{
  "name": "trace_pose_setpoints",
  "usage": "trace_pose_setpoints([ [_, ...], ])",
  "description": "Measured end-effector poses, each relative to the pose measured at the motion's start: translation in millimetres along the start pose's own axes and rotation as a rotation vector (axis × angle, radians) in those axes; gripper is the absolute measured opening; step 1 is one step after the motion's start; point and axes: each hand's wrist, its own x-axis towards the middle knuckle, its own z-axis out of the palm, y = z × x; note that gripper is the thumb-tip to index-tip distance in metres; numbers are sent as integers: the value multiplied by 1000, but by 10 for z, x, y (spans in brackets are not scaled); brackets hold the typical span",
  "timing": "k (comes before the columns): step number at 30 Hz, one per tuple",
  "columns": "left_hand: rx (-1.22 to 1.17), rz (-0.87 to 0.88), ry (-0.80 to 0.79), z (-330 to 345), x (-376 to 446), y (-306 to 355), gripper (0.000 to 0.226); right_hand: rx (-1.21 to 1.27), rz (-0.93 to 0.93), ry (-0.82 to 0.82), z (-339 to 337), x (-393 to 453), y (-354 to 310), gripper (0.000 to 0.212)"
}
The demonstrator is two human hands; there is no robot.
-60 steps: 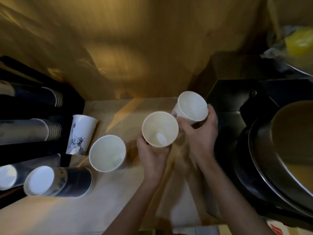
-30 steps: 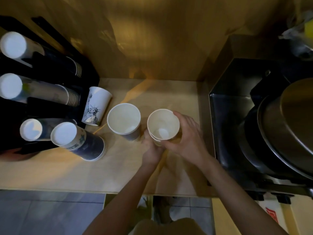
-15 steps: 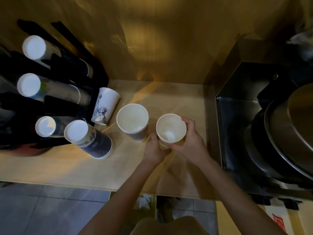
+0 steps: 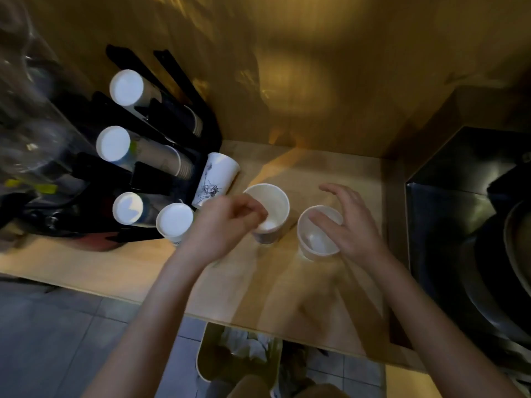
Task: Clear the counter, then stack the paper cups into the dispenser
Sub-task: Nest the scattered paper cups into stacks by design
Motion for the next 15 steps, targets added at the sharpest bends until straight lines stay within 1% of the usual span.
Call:
trace_pose_setpoints([
  [2, 16, 0, 117, -193, 93, -3, 15, -73, -63, -49, 83, 95, -165, 56],
  [4, 95, -13, 221, -327, 269, -40, 10, -172, -134, -90, 207, 157, -295, 62],
  [6, 206, -38, 252, -412, 518, -98, 20, -248, -200, -126, 336, 187, -387, 69],
  [8, 316, -83, 187, -427, 808, -229, 32, -310, -220, -167, 442, 186, -430, 79],
  [11, 462, -192, 76, -418, 1177, -452, 49, -377, -164, -223, 571, 207, -449, 90],
  [13, 512, -287, -14, -370, 1308, -526, 60, -346, -111, -226, 604, 214, -446, 94],
  [15, 566, -347, -115, -332, 1410, -603, 65, -314, -82, -219, 599, 212, -444, 95],
])
